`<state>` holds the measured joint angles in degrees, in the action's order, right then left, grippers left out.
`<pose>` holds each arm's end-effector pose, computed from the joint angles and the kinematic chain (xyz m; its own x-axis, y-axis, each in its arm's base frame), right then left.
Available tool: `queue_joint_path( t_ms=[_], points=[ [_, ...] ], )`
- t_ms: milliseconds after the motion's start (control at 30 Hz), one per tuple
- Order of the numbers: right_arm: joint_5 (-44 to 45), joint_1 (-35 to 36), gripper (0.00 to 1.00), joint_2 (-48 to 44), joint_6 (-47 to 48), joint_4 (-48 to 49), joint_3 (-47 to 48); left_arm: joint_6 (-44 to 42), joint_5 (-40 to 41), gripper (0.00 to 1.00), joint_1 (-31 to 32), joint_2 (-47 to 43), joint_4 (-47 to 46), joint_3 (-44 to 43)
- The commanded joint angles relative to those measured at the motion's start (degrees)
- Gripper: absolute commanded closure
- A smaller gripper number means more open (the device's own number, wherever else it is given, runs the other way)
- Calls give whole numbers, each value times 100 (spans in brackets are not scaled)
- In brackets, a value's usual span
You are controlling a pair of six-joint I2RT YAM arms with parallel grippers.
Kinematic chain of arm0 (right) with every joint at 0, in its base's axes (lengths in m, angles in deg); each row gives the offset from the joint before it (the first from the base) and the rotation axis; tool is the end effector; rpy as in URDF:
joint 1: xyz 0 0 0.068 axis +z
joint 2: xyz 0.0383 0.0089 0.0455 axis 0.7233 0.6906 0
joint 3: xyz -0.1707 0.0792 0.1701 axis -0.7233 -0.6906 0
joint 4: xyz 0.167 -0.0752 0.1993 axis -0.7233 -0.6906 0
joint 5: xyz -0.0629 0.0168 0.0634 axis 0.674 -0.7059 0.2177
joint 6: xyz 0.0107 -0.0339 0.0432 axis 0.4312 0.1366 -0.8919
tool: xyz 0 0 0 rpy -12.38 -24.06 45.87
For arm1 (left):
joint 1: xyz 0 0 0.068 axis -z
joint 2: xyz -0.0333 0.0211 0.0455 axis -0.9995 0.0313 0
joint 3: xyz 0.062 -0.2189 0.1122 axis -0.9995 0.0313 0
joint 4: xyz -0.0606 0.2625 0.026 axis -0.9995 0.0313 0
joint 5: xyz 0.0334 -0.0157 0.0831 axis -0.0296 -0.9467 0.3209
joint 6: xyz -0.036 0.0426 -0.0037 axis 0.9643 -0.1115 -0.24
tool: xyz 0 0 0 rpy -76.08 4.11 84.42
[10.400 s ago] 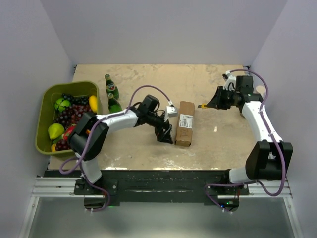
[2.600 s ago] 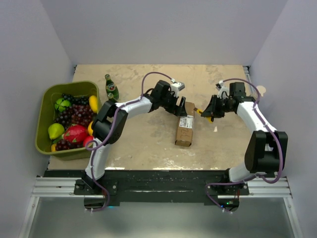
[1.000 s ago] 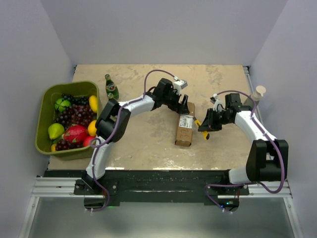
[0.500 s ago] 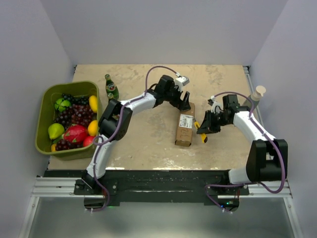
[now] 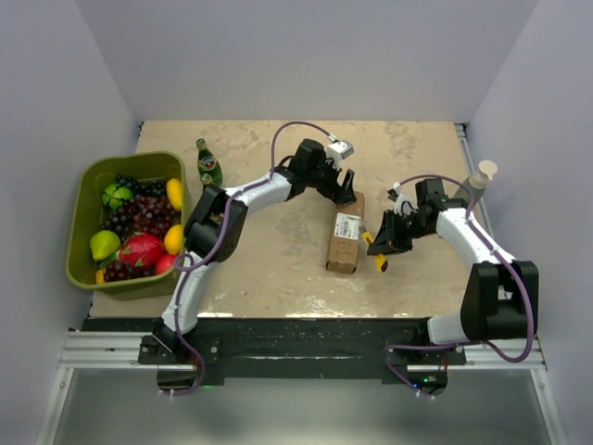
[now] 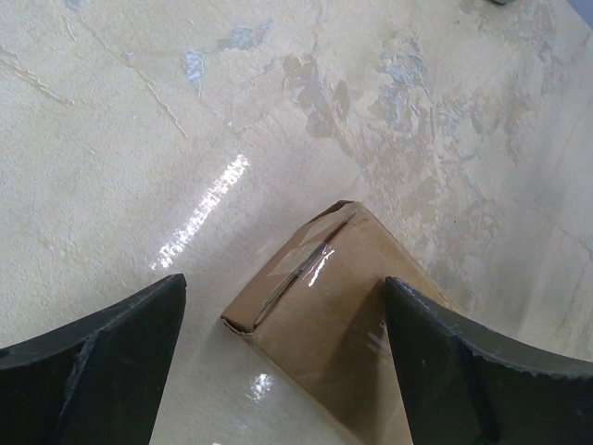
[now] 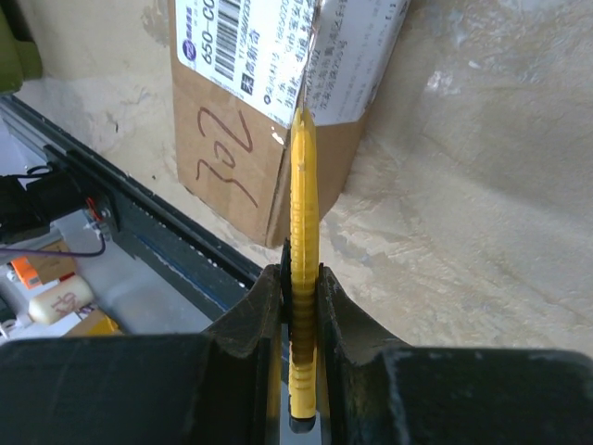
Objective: Unpack the express box
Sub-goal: Cut the express box at the center of the board.
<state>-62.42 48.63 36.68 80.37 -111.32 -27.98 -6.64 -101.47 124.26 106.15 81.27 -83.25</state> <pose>0.2624 0.0346 0.1866 -0.9751 0.0494 -0.2163 -0.0992 0.7747 0.6245 0.4181 -0.3253 0.1543 -0.5555 0.2417 -0.7956 0.7542 0.5493 -0.3597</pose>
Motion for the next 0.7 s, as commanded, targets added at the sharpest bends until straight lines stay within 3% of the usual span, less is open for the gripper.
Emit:
queue_joint_path(
  t_ms=[0, 667],
  points=[
    [-400, 200, 100, -33, 0, -739, 57, -605, 1306, 9, -309, 456, 468, 138],
    [-812, 727, 100, -7, 0, -1152, 128, -605, 1314, 9, -292, 483, 424, 190]
  ],
)
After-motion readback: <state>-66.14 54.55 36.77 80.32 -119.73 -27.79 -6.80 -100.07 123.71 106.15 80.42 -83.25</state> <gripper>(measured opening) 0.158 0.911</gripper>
